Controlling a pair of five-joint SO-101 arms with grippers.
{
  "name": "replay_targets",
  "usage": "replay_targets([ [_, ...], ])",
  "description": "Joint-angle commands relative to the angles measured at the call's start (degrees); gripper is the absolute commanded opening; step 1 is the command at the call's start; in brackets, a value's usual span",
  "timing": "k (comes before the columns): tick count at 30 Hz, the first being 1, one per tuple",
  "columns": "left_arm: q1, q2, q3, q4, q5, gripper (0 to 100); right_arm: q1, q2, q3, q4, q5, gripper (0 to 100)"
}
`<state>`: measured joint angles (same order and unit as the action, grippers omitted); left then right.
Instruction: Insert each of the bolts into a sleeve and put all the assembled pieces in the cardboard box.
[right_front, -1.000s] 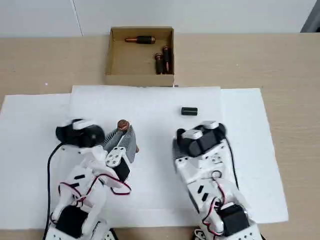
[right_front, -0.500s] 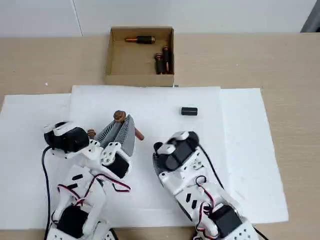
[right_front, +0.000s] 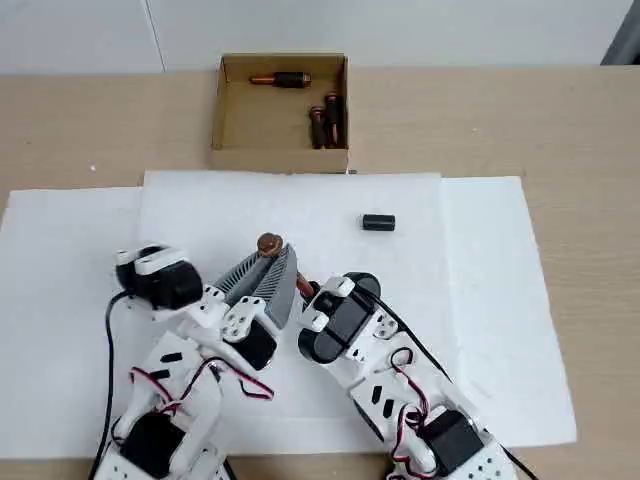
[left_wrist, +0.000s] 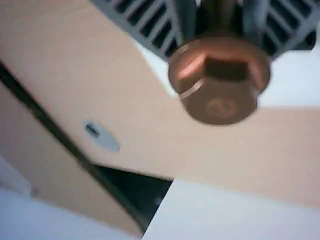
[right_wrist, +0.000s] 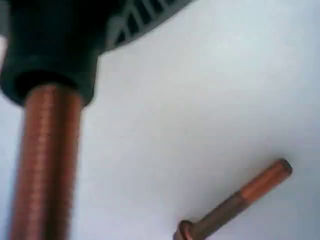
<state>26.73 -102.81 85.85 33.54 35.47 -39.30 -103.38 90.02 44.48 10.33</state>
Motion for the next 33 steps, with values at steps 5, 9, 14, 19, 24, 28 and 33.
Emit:
replay_targets([
  [5, 0.2, -0.9, 1.3, -1.7, 0.4, 1, -0.4, -0.5, -4.0, -1.1, 0.7, 0.3],
  [9, 0.3, -0.9, 2.0, -1.8, 0.4, 1, -0.4, -0.5, -4.1, -1.2, 0.7, 0.3],
  [14, 0.0, -0.9, 2.7, -1.9, 0.4, 1, -0.4, -0.5, -4.1, -1.2, 0.7, 0.3],
  [19, 1.0, -0.9, 3.8, -1.9, 0.4, 1, -0.4, -0.5, -4.1, -1.3, 0.7, 0.3],
  [24, 5.2, -0.9, 5.3, 0.1, 0.4, 1, -0.4, -0.5, -4.1, -1.3, 0.7, 0.3],
  [28, 7.4, -0.9, 5.4, 3.9, 0.4, 1, -0.4, -0.5, -4.1, -1.3, 0.8, 0.3],
  [33, 7.1, -0.9, 5.4, 7.8, -3.3, 5, -0.3, -0.5, -4.1, -1.3, 0.8, 0.3],
])
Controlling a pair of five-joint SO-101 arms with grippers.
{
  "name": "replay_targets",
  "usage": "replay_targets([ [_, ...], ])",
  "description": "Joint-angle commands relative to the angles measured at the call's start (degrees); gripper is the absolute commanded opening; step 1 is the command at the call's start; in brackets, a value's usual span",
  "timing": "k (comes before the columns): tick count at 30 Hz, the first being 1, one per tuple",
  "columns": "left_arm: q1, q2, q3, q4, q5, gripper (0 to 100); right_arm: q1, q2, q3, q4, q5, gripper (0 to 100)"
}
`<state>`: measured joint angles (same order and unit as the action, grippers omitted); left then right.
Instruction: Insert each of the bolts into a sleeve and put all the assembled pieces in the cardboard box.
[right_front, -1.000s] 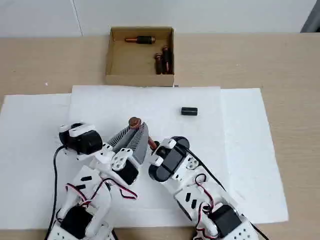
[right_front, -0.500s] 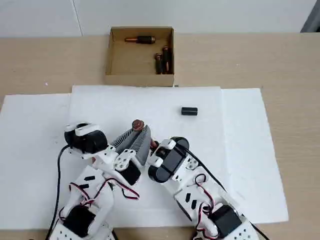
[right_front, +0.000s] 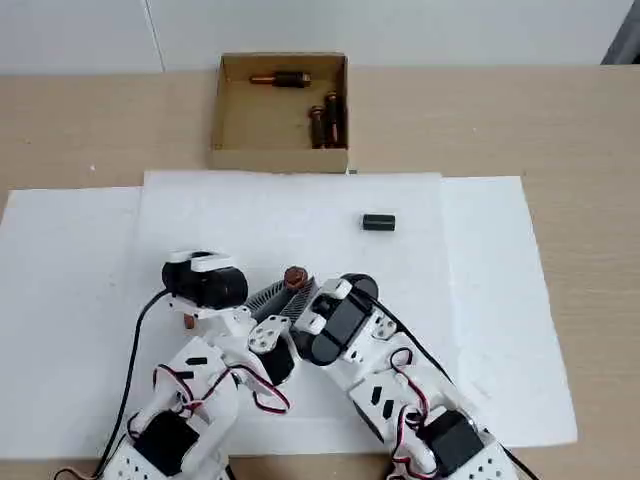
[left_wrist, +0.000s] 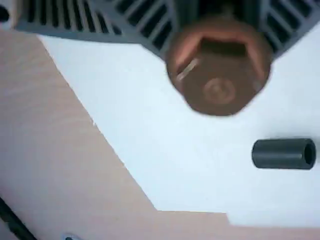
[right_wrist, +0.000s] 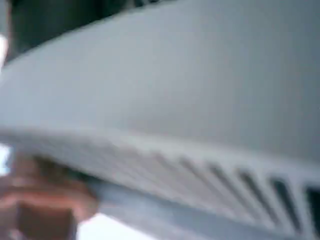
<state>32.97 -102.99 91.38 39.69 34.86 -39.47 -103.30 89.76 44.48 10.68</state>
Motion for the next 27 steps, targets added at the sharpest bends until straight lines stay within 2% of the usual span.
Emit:
replay_targets([
  [1, 0.9, -0.7, -0.1, 2.4, -3.4, 9, -0.1, -0.6, -3.9, -1.3, 0.4, 0.3],
  [5, -1.5, -0.7, -0.4, 2.5, -5.2, 21, -0.1, -0.6, -3.9, -1.3, 0.4, 0.3],
  [13, -8.5, -0.6, -4.5, 2.2, -10.7, 21, 0.0, -0.6, -3.4, -1.3, 0.4, 0.3],
  [18, -11.0, -0.6, -8.6, 3.3, -11.2, 21, 0.1, -0.5, -3.3, -1.3, 0.4, 0.3],
  [20, -11.6, -0.6, -10.2, 4.9, -11.3, 18, 0.2, -0.5, -3.3, -1.3, 0.4, 0.3],
  [24, -15.9, -0.7, -11.1, 7.5, -14.2, 1, 1.8, -0.5, -3.4, -1.1, 0.0, 0.3],
  [27, -21.1, -0.7, -10.9, 9.5, -20.1, 2, 6.0, -0.6, -3.3, -0.9, -0.4, 0.3],
])
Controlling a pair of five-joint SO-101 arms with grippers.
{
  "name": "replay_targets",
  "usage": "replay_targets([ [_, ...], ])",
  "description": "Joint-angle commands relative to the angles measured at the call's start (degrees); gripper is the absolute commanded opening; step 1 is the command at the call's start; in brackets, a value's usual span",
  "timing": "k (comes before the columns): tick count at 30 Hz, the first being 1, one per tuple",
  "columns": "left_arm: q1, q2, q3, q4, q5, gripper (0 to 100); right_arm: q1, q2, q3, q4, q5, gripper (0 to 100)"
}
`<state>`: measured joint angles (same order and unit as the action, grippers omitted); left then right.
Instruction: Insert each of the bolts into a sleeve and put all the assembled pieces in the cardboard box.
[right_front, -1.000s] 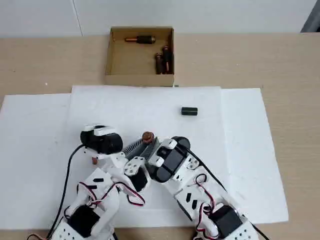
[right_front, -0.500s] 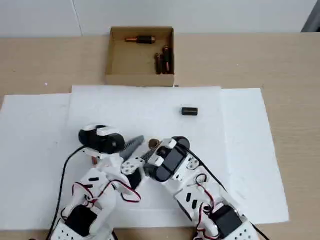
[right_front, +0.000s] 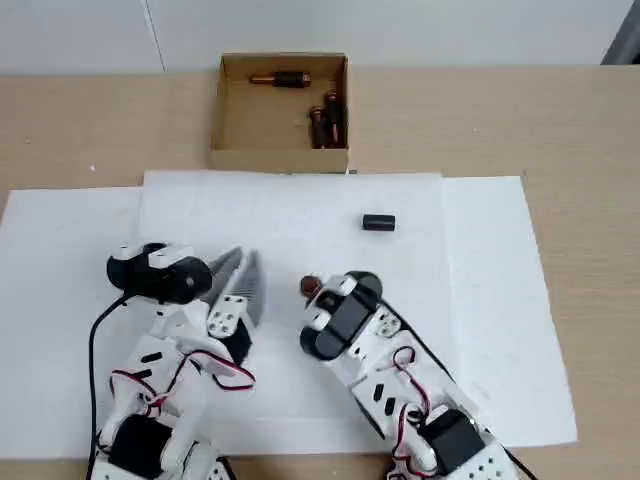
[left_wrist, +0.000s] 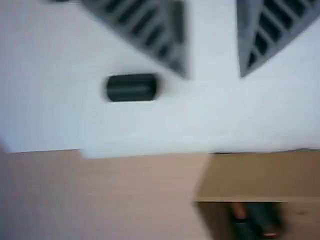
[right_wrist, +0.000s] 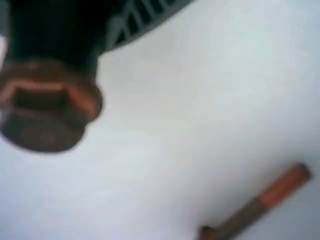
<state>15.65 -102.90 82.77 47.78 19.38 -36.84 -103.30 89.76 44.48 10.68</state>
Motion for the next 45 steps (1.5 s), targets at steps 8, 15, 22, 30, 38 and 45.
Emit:
replay_targets([
  [8, -13.7, -0.8, 6.6, 3.0, -15.5, 0, 13.8, -0.1, -3.7, -0.3, -11.1, 0.3],
  [15, -14.1, -0.8, 13.3, 2.9, -17.0, 0, 15.2, 0.5, -8.6, 9.3, -16.8, 0.3],
  [22, -14.1, -0.8, 13.5, 3.0, -17.0, 0, 15.3, 19.2, -22.3, 8.7, -18.4, 0.3],
  [30, -14.1, -0.8, 13.5, 3.0, -17.0, 0, 15.3, 50.2, -44.6, 0.0, -20.5, 0.3],
  [38, -14.1, -0.8, 13.5, 3.0, -17.0, 0, 15.3, 78.3, -65.3, -11.6, -11.2, 0.4],
  [45, -14.2, -0.8, 13.5, 3.0, -17.0, 0, 15.3, 99.9, -82.3, -19.0, 4.1, 0.4],
])
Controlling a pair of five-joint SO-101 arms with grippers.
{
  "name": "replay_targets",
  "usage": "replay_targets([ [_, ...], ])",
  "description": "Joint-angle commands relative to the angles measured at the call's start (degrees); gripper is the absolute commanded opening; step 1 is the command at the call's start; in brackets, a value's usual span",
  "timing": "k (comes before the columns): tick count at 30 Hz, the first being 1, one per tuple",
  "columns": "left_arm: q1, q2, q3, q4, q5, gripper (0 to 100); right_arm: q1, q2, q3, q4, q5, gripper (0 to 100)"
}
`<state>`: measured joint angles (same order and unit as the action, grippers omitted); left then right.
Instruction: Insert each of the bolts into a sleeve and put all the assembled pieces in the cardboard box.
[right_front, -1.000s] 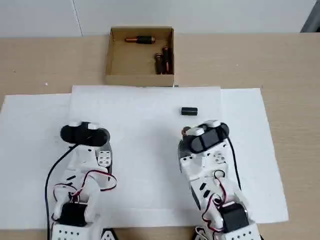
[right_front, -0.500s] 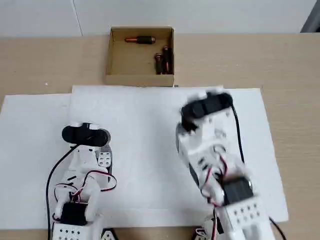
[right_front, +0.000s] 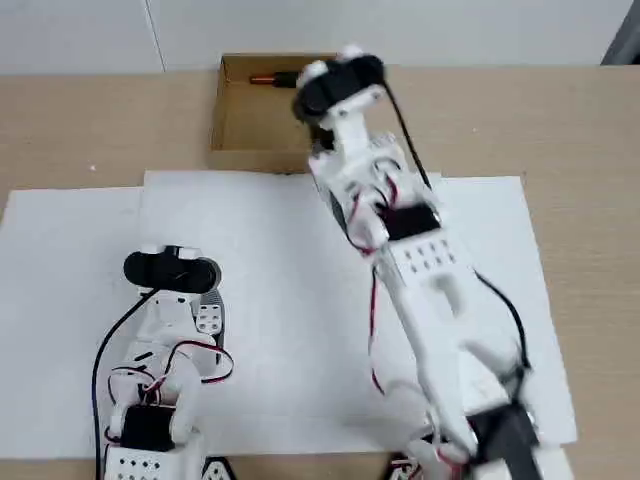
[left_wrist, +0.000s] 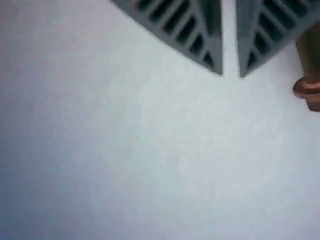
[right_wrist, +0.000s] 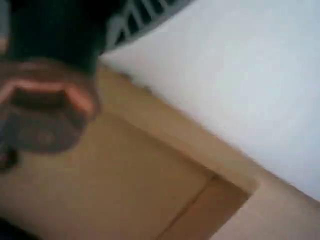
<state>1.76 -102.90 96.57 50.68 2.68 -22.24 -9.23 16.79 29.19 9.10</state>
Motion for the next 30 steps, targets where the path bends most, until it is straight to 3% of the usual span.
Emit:
replay_targets([
  [1, -0.3, -0.8, -0.3, 0.1, -0.3, 0, 0.7, 8.4, -11.5, -4.7, 7.7, 0.4],
  [8, -0.3, -0.8, -0.3, 0.1, -0.3, 0, 0.3, 24.3, -23.4, -10.9, 21.1, 0.4],
  [16, -0.3, -0.8, -0.3, 0.1, -0.3, 0, 0.2, 38.6, -32.3, -15.7, 29.8, 0.8],
  [20, -0.3, -0.8, -0.3, 0.1, -0.3, 0, 0.2, 43.1, -35.8, -15.8, 30.9, 2.8],
  [25, -0.3, -0.8, -0.3, 0.1, -0.3, 0, 0.2, 45.2, -37.3, -15.5, 30.9, 14.3],
  [30, -0.3, -0.8, -0.3, 0.1, -0.3, 0, -0.4, 45.1, -37.3, -15.3, 30.9, 12.0],
])
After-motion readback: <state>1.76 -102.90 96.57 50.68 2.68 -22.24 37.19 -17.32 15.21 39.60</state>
